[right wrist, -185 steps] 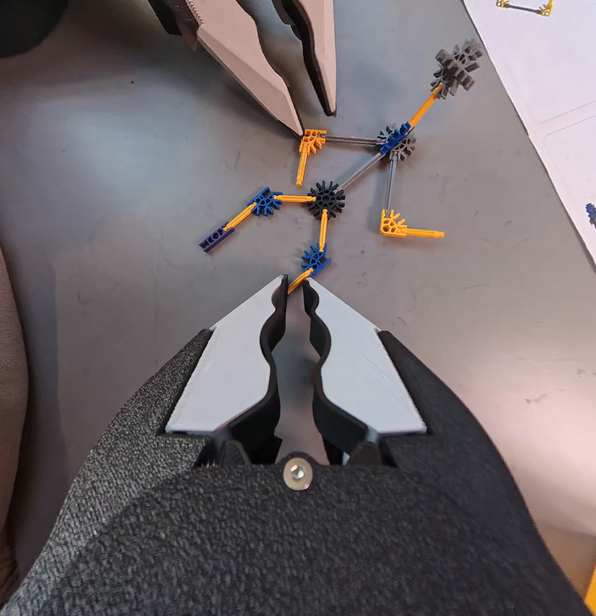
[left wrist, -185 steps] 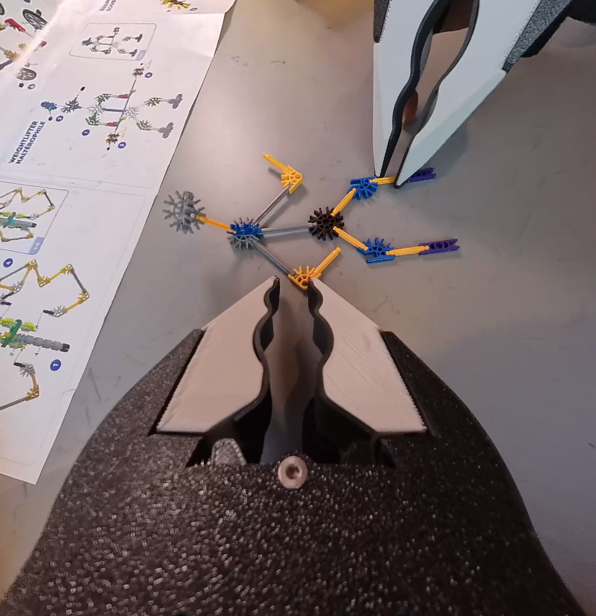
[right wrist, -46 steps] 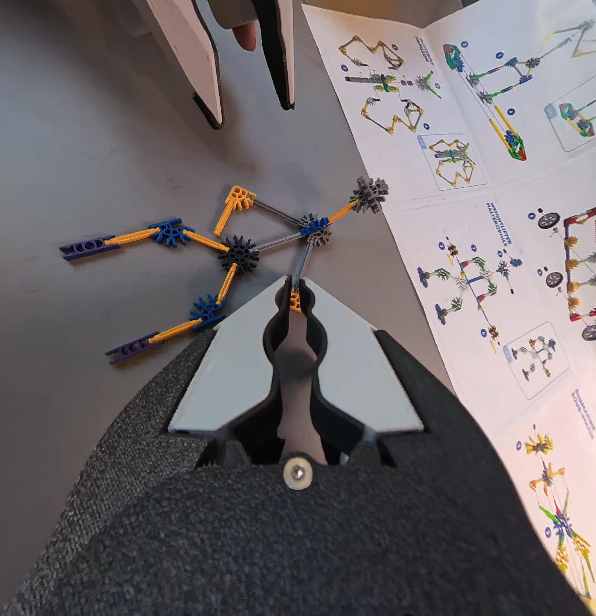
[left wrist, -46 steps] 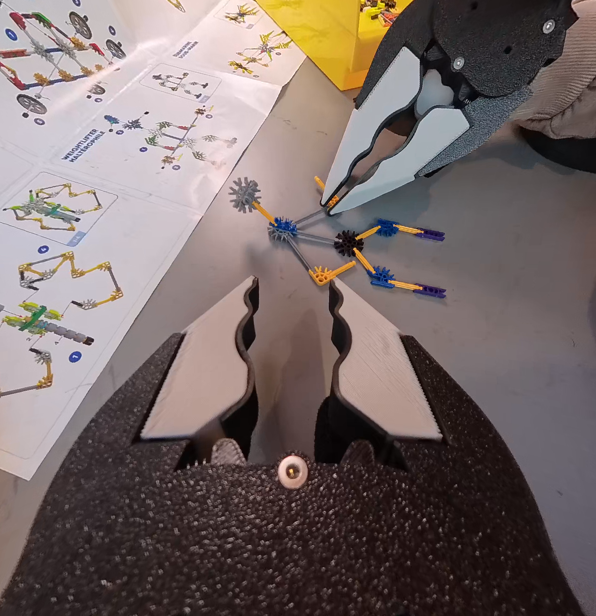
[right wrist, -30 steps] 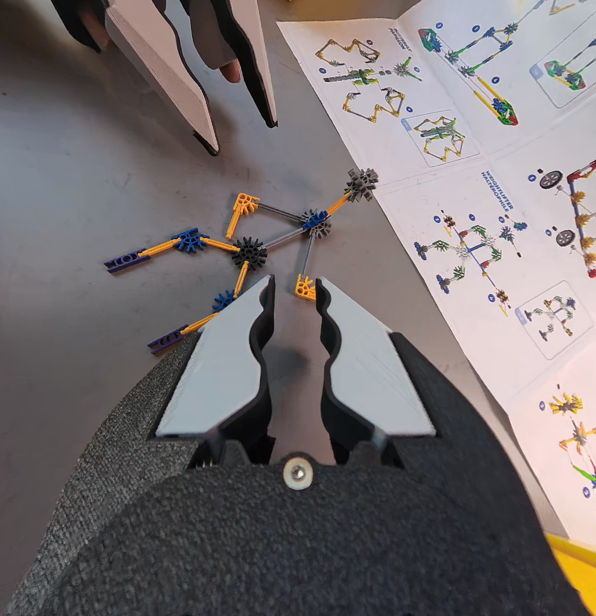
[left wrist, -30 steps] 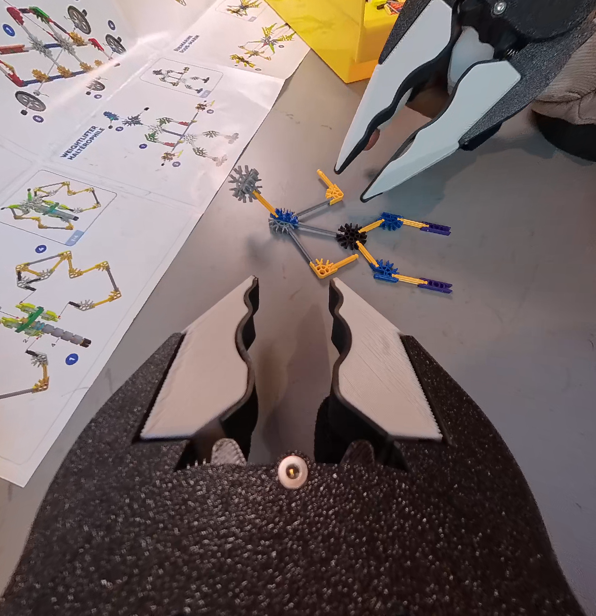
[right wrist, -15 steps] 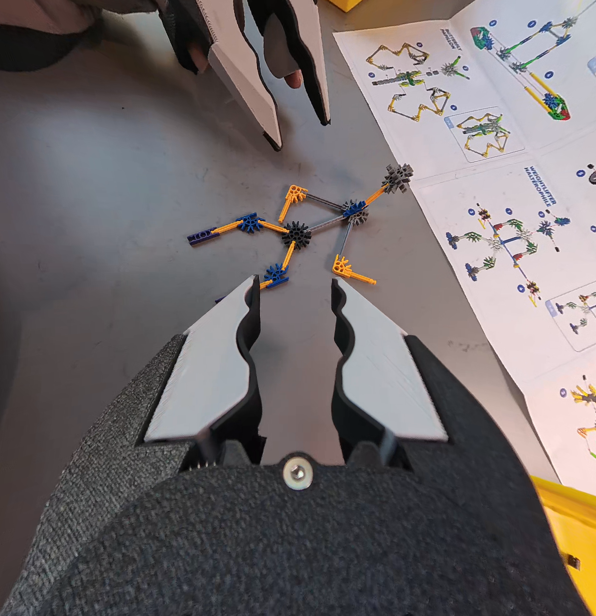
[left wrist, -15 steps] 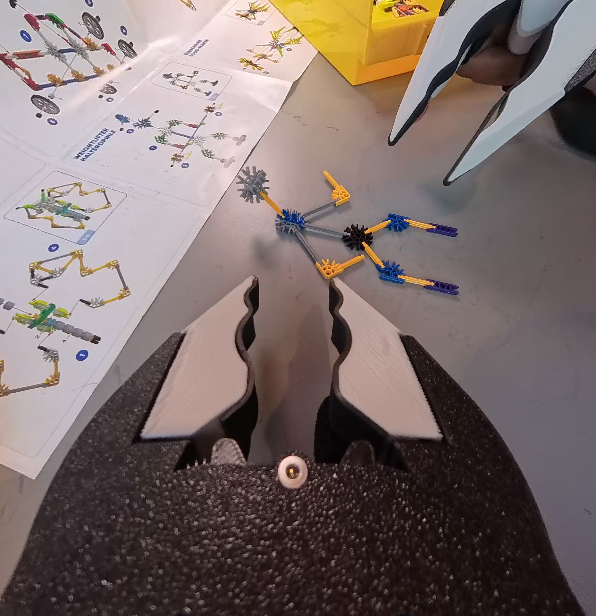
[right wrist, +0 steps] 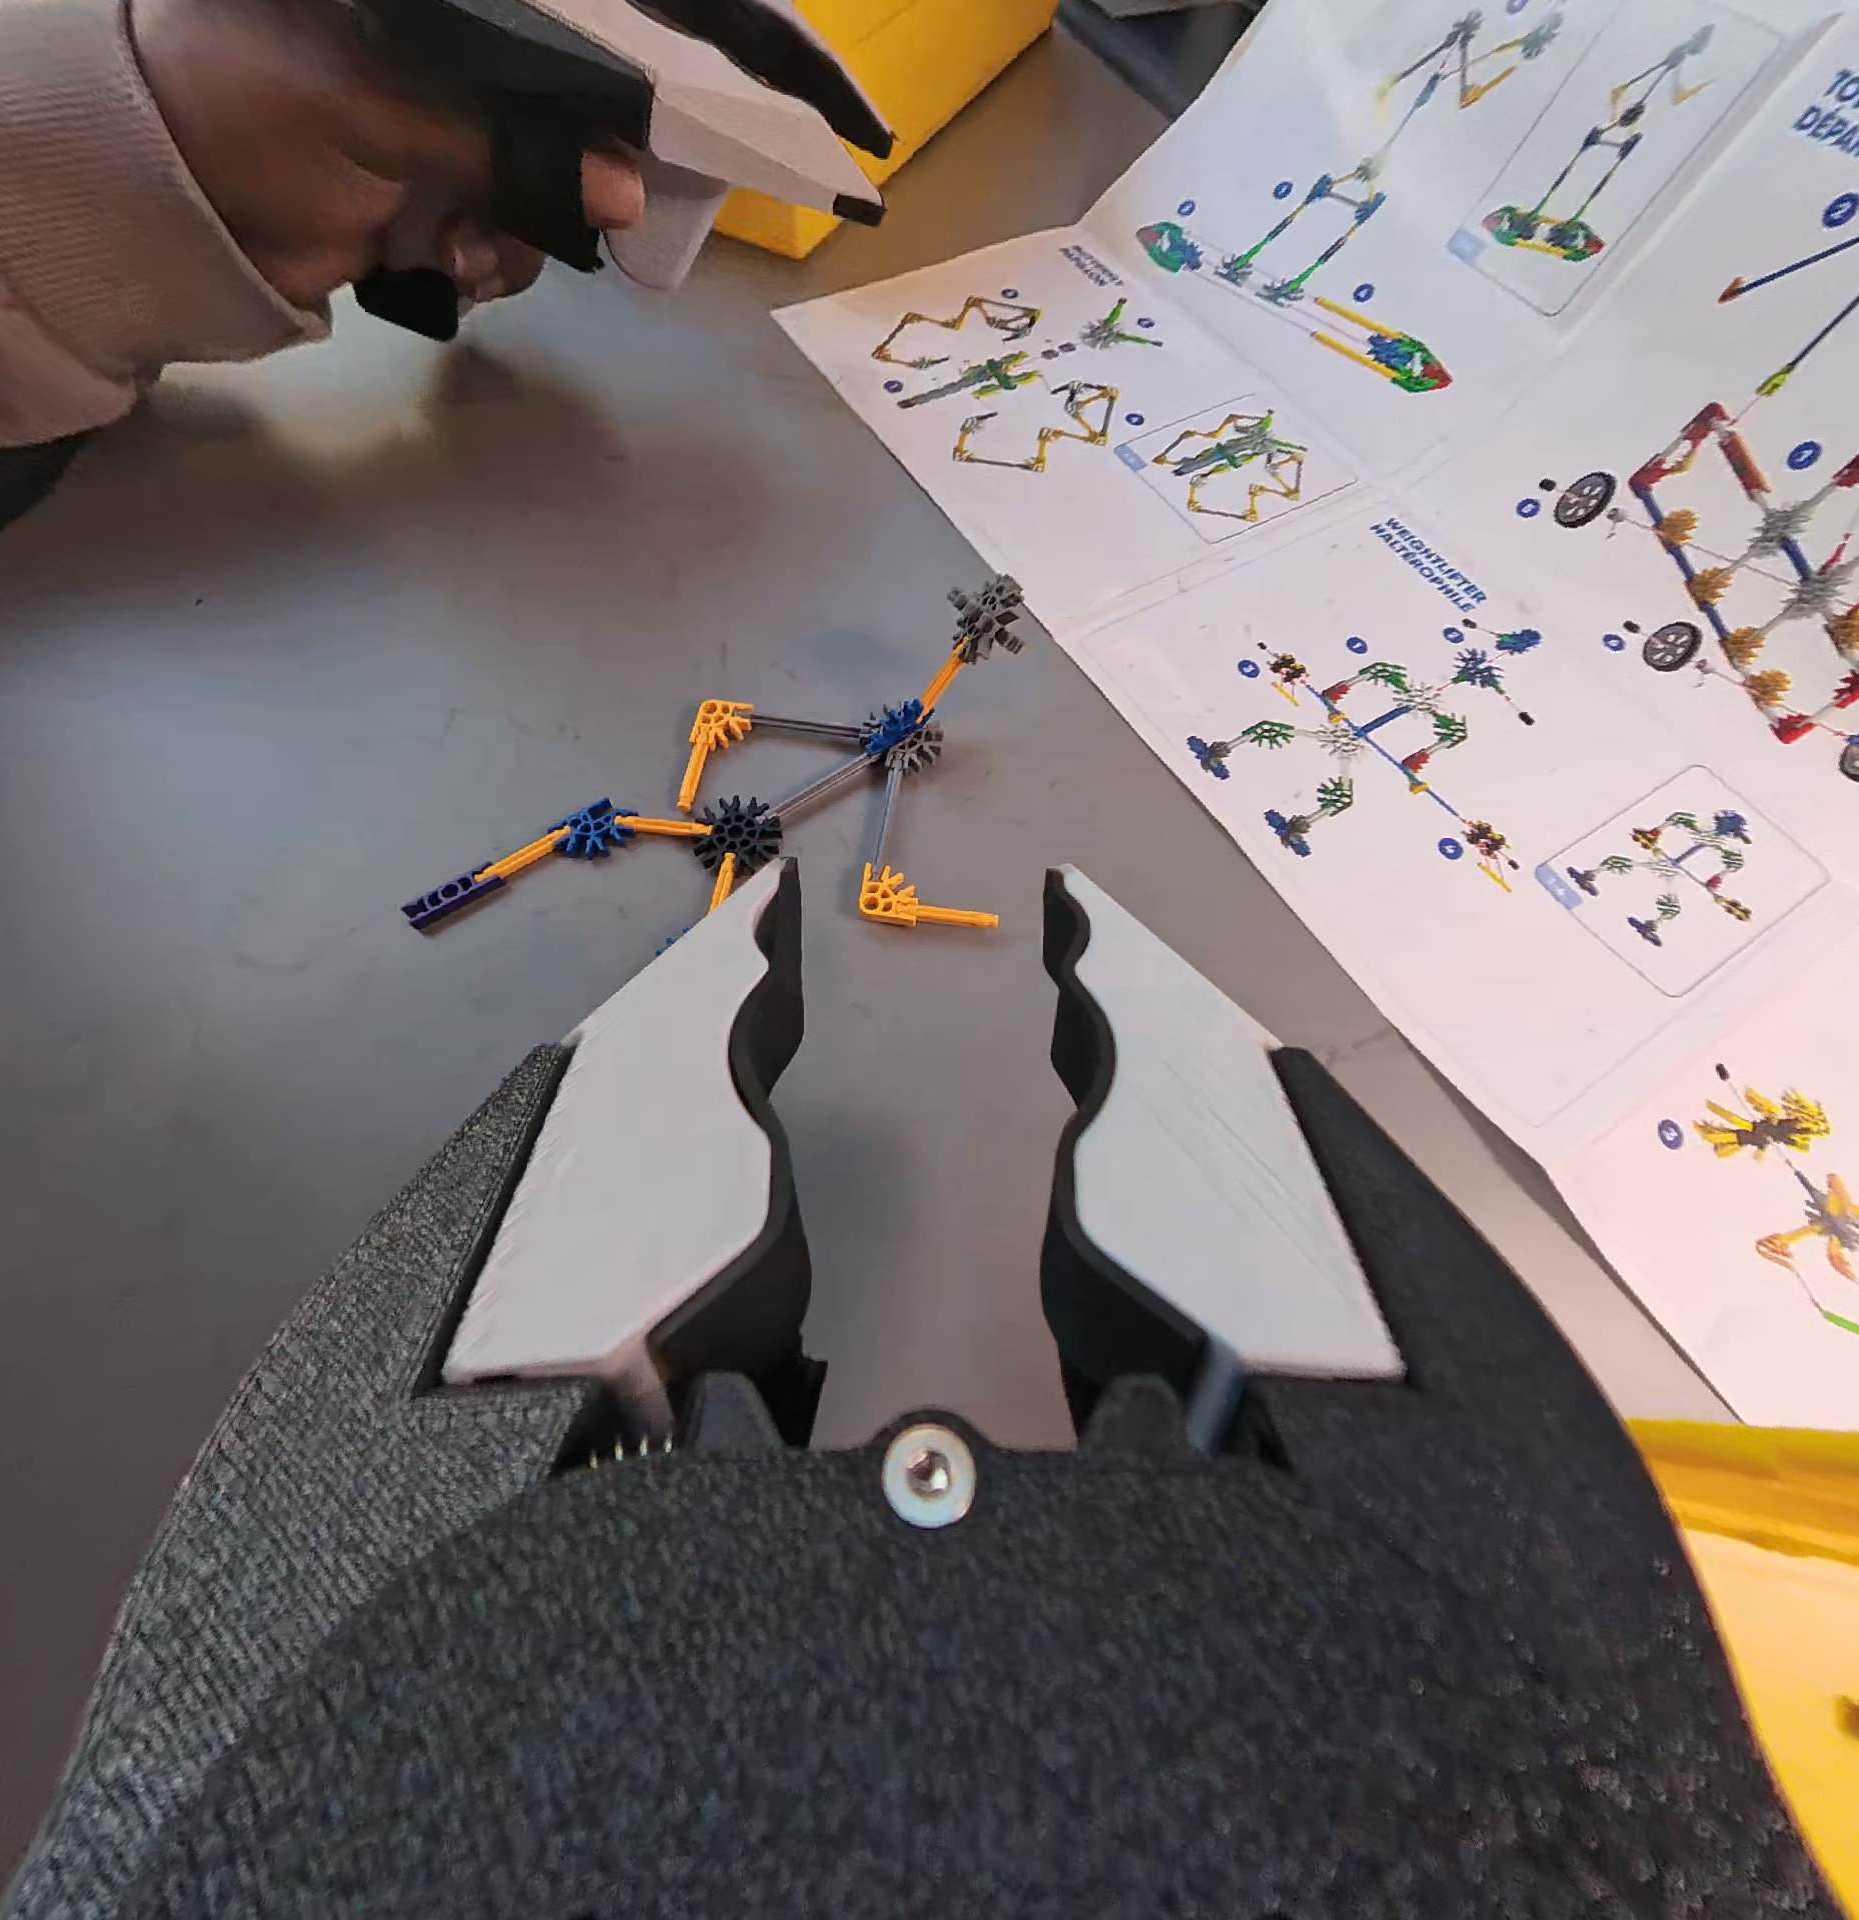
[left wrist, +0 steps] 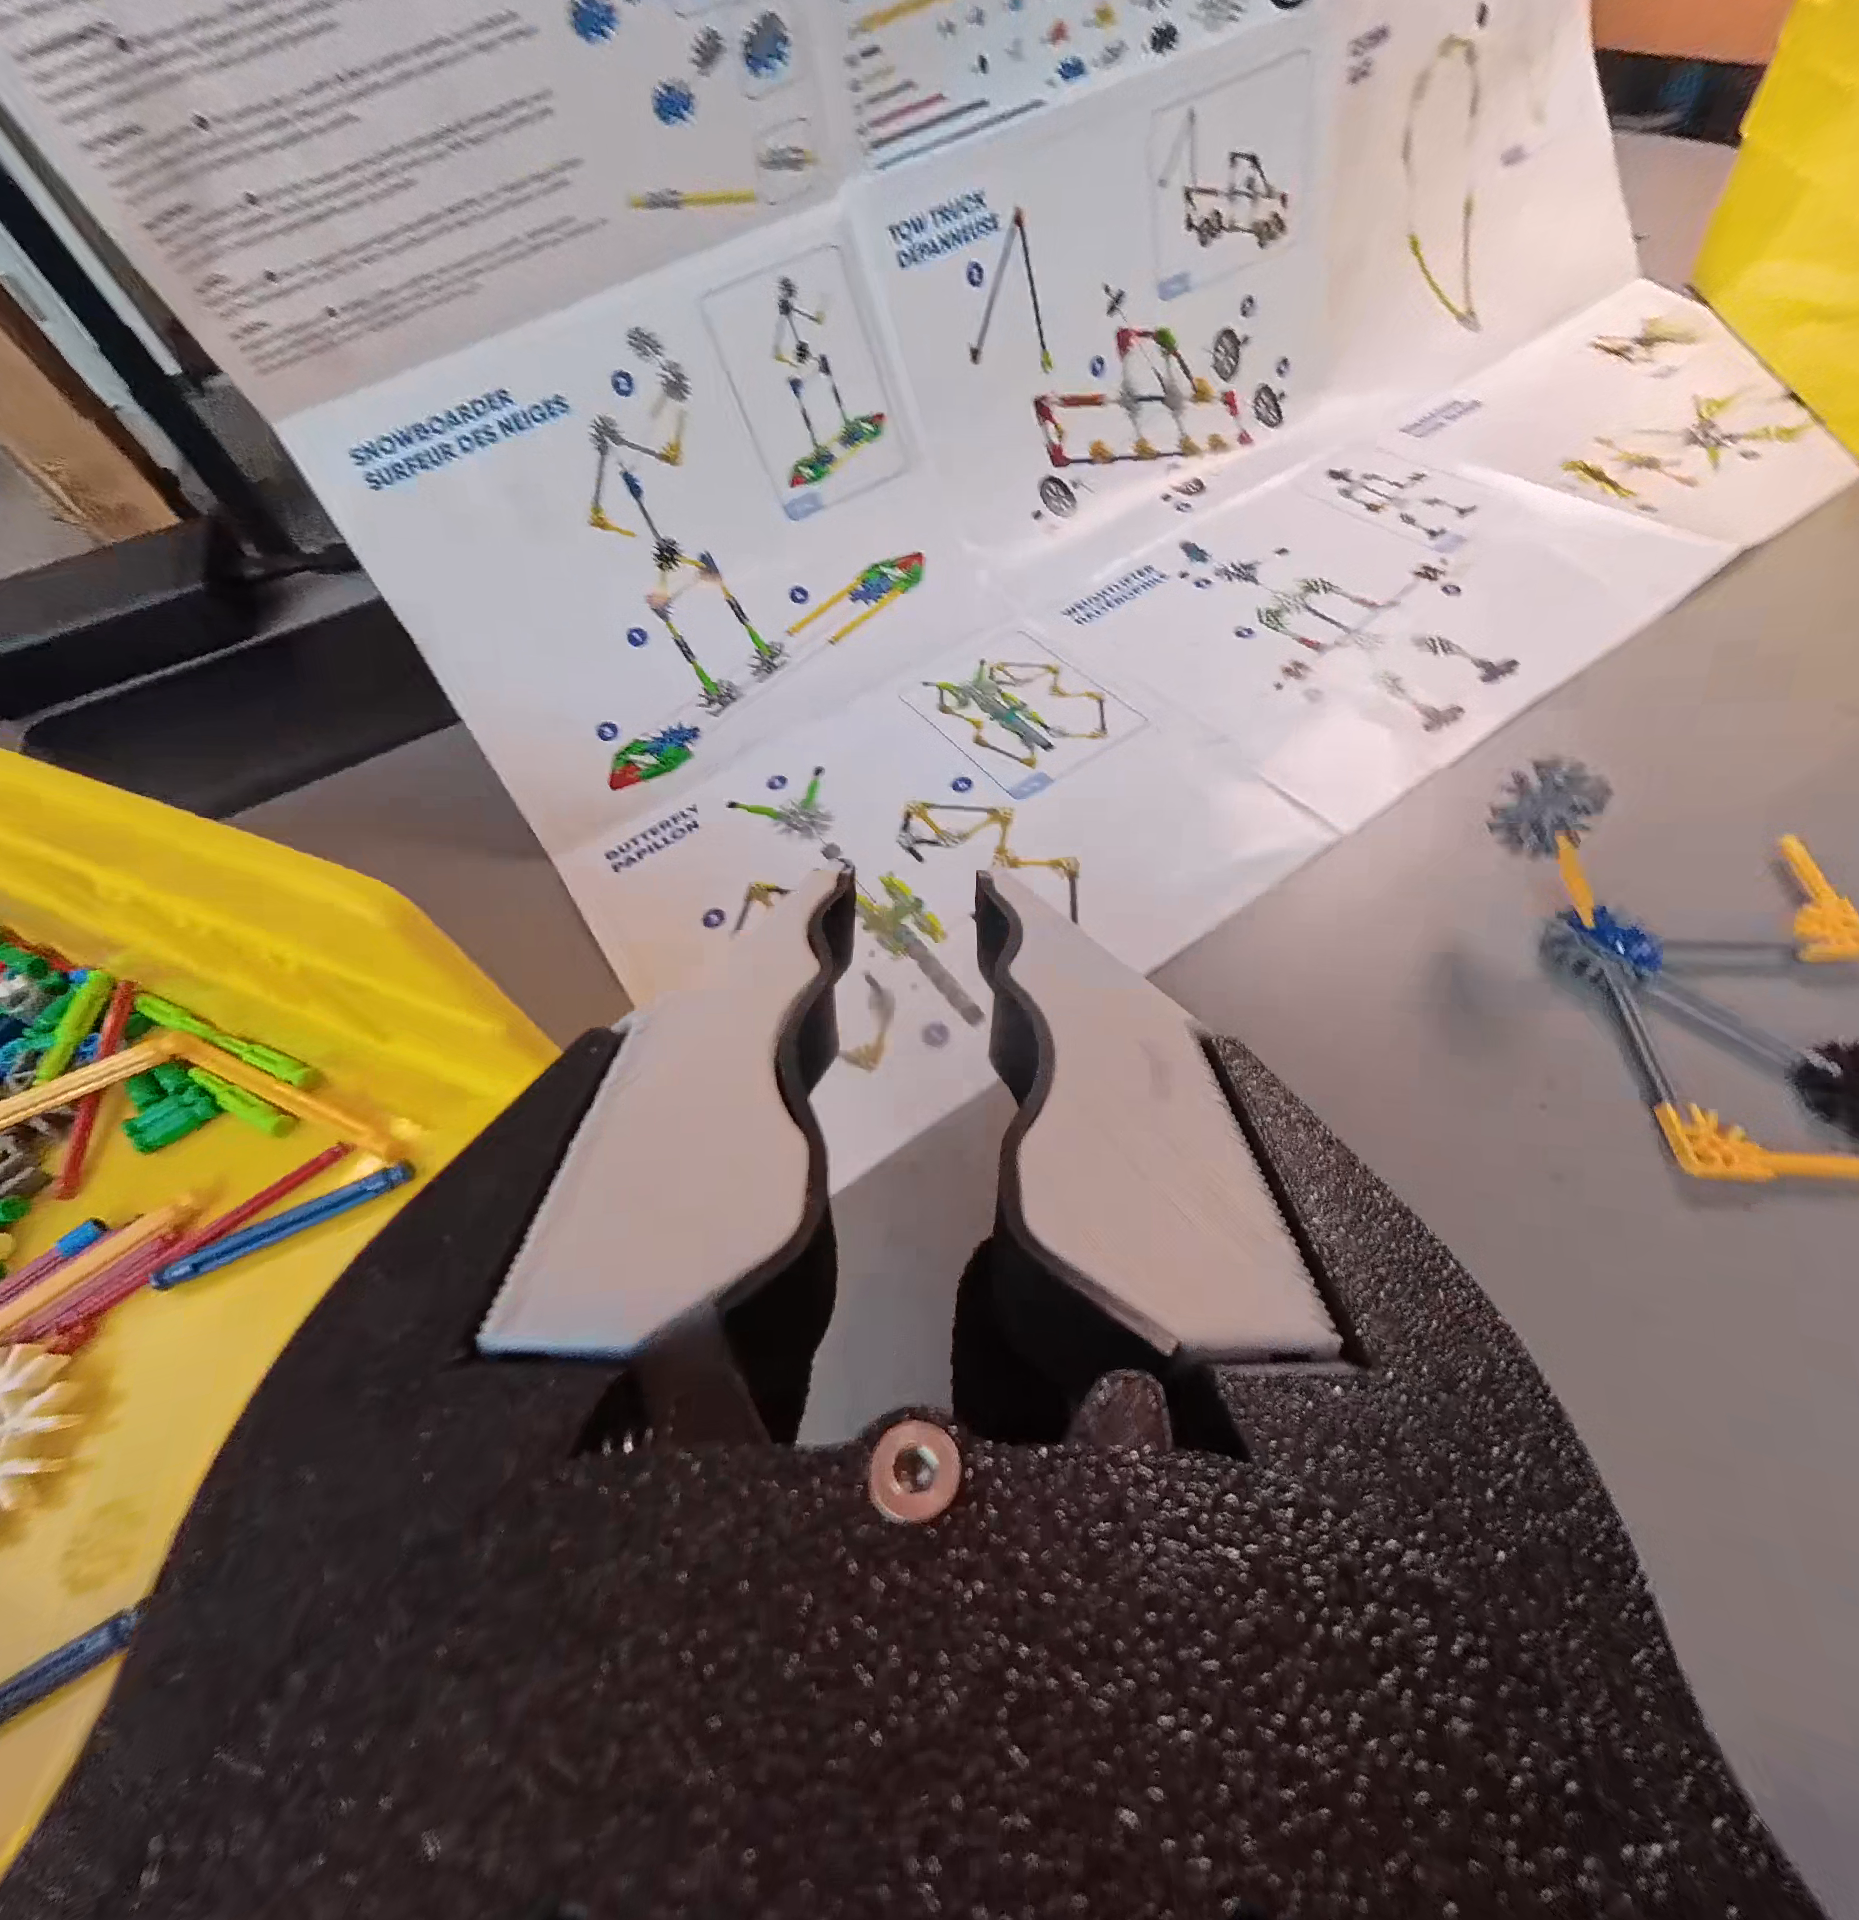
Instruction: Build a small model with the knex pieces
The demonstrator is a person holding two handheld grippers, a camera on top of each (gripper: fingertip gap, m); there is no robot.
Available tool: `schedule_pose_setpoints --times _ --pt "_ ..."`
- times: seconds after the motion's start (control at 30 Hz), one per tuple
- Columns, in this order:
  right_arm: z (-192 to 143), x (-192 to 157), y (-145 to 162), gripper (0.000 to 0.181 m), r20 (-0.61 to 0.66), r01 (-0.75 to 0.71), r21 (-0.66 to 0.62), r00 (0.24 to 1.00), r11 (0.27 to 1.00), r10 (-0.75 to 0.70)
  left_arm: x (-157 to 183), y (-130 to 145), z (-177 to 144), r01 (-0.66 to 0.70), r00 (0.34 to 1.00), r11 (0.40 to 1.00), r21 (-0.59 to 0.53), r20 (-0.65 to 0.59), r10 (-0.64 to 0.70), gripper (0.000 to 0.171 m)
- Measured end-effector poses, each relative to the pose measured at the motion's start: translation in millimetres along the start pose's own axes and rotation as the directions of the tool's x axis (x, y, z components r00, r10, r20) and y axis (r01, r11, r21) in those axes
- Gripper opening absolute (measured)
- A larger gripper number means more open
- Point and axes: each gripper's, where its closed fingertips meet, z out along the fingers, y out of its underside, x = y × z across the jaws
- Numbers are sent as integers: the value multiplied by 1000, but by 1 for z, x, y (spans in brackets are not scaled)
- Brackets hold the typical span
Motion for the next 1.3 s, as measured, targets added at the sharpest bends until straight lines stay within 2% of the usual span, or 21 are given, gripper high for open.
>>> schedule_pose_setpoints --times 0.17,0.3,0.37,0.6,0.7,0.83,0.9,1.03,1.3 --pt "-3 9 -12 42 -40 -51 86 998 995 54 -17 -28 31 -7 994 999 39 105 3 19" --pt "-4 12 -13 40 -47 -69 102 996 992 74 -29 -25 69 -53 980 998 -35 192 59 17" --pt "-4 11 -13 38 -47 -71 106 996 992 76 -36 -26 82 -22 977 998 -56 210 33 16" --pt "5 3 -6 32 -27 -74 83 997 994 76 -59 -60 113 41 965 999 -5 260 -39 8" --pt "5 3 -5 31 -26 -67 77 997 995 69 -73 -51 124 36 956 998 -51 292 -20 8" --pt "5 2 -6 29 -21 -59 82 998 995 61 -86 -23 126 -58 931 981 -183 345 119 5" --pt "7 0 -3 29 -5 -66 72 998 995 67 -88 -17 125 -89 924 974 -210 348 159 5" --pt "6 1 -4 29 4 -76 79 997 994 76 -83 -14 128 -12 955 983 -182 290 65 5" --pt "5 5 -4 29 7 -108 86 994 990 108 -80 -10 130 37 970 980 -195 242 11 6"
